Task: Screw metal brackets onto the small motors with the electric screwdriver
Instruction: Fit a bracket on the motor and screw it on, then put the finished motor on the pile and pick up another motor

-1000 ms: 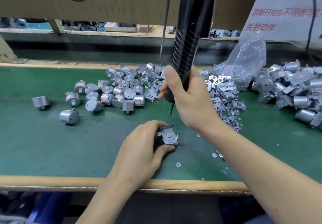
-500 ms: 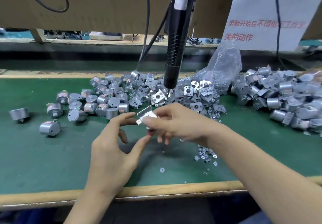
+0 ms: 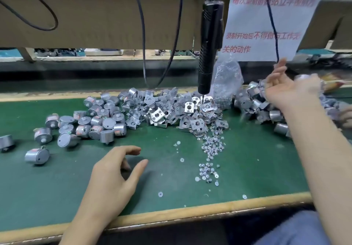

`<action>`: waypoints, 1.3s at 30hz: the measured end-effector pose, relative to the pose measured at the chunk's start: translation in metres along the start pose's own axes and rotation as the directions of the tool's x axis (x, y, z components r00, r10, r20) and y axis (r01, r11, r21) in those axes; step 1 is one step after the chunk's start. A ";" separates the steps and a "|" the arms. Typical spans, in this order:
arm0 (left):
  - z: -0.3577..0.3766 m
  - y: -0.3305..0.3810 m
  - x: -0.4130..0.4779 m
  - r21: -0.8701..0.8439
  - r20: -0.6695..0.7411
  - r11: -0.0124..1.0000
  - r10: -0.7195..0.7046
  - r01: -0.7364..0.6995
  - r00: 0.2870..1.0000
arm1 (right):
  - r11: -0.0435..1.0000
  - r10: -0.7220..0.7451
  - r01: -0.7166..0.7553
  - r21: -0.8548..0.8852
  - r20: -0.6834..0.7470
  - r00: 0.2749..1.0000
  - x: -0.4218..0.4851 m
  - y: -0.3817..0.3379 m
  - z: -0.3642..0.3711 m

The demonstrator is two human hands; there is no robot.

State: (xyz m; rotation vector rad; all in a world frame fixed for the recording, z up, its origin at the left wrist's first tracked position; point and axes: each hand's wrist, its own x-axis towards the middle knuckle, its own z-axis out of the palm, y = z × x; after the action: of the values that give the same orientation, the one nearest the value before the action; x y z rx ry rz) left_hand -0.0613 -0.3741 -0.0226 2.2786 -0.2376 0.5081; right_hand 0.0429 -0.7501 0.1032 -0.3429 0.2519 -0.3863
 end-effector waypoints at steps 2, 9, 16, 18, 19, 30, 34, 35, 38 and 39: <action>0.001 0.001 0.000 0.017 -0.036 1.000 -0.008 0.009 0.999 | 0.995 0.006 -0.004 -0.098 0.023 1.000 -0.001 0.005 0.002; -0.029 -0.030 0.034 0.214 -0.357 0.951 -0.137 0.224 0.924 | 0.493 -0.009 0.381 -0.782 0.433 0.901 -0.034 0.089 0.027; -0.094 -0.104 0.099 0.487 -0.268 0.604 -0.584 0.631 0.766 | 0.179 0.030 0.672 -0.719 0.687 0.726 -0.059 0.133 0.032; -0.101 -0.118 0.109 0.566 -0.147 0.597 -0.606 0.569 0.782 | 0.203 0.075 0.697 -0.688 0.720 0.689 -0.067 0.141 0.030; -0.102 -0.122 0.112 0.571 -0.103 0.620 -0.596 0.538 0.796 | 0.223 0.090 0.701 -0.678 0.730 0.678 -0.071 0.144 0.030; -0.086 -0.101 0.064 0.455 0.022 0.862 -0.261 0.223 0.965 | 0.321 0.103 0.672 -0.668 0.729 0.676 -0.090 0.166 0.024; -0.075 -0.080 0.044 0.619 0.011 0.783 -0.091 0.064 0.996 | 0.344 0.121 0.660 -0.668 0.728 0.675 -0.100 0.172 0.023; -0.075 -0.078 0.045 0.653 -0.042 0.755 -0.054 0.068 0.998 | 0.350 0.132 0.657 -0.668 0.729 0.671 -0.102 0.173 0.023; -0.096 -0.093 0.068 0.562 -0.276 0.759 -0.202 0.328 0.940 | 0.367 0.149 0.658 -0.657 0.740 0.656 -0.105 0.176 0.022; -0.108 -0.103 0.079 0.491 -0.303 0.753 -0.325 0.438 0.896 | 0.368 0.148 0.659 -0.657 0.740 0.656 -0.106 0.177 0.022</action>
State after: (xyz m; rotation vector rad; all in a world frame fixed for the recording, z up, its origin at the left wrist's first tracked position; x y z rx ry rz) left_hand 0.0129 -0.2261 0.0107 2.7026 0.5507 0.6373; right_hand 0.0119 -0.5471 0.0758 -1.6740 -0.4522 -0.4043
